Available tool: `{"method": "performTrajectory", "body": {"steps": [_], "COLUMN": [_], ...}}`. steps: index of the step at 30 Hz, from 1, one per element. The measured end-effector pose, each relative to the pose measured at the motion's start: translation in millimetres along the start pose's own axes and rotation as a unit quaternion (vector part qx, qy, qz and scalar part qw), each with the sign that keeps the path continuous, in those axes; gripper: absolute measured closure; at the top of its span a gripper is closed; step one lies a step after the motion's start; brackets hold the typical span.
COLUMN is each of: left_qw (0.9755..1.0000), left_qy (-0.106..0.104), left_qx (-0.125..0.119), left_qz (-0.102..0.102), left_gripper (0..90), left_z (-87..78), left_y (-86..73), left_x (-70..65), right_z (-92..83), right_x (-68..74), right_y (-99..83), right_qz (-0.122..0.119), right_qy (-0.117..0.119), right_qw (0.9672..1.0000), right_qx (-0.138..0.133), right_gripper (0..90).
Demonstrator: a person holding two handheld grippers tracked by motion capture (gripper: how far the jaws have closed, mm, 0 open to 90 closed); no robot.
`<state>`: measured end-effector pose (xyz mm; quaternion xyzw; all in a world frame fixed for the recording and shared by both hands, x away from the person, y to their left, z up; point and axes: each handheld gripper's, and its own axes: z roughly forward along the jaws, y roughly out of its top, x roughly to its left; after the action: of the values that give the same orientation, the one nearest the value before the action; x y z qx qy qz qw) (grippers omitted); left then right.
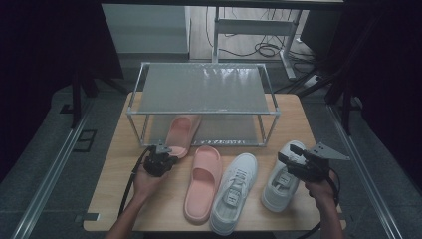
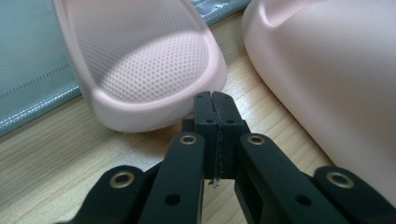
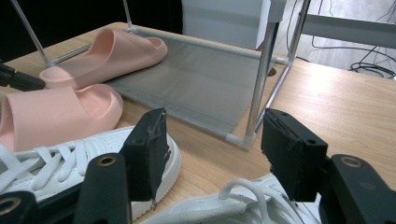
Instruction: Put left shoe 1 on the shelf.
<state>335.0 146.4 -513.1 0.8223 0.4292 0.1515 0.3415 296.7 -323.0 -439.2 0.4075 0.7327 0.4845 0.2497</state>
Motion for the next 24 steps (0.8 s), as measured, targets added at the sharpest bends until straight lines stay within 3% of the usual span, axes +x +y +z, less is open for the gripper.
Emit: {"method": "performTrajectory", "body": {"steps": [10, 17, 24], "left_qw": [0.9999, 0.9998, 0.9999], "left_qy": [0.01, 0.012, 0.008], "left_qx": [0.001, 0.009, 0.006], "left_qz": [0.003, 0.013, 0.004], "left_gripper": [90.0, 90.0, 90.0], "left_z": [-5.2, 3.9, 12.1], "left_y": [2.7, 14.2, 21.0], "left_x": [5.3, 6.1, 8.0], "right_z": [0.7, 2.2, 0.6], "right_x": [-1.5, -0.1, -1.0], "right_y": [-0.8, -0.9, -0.5], "right_qz": [0.002, -0.001, 0.0], "right_qy": [-0.002, 0.0, 0.0], "right_qw": [1.0, 1.0, 1.0], "right_qx": [0.0, 0.003, 0.0], "right_gripper": [41.1, 41.1, 41.1]}}
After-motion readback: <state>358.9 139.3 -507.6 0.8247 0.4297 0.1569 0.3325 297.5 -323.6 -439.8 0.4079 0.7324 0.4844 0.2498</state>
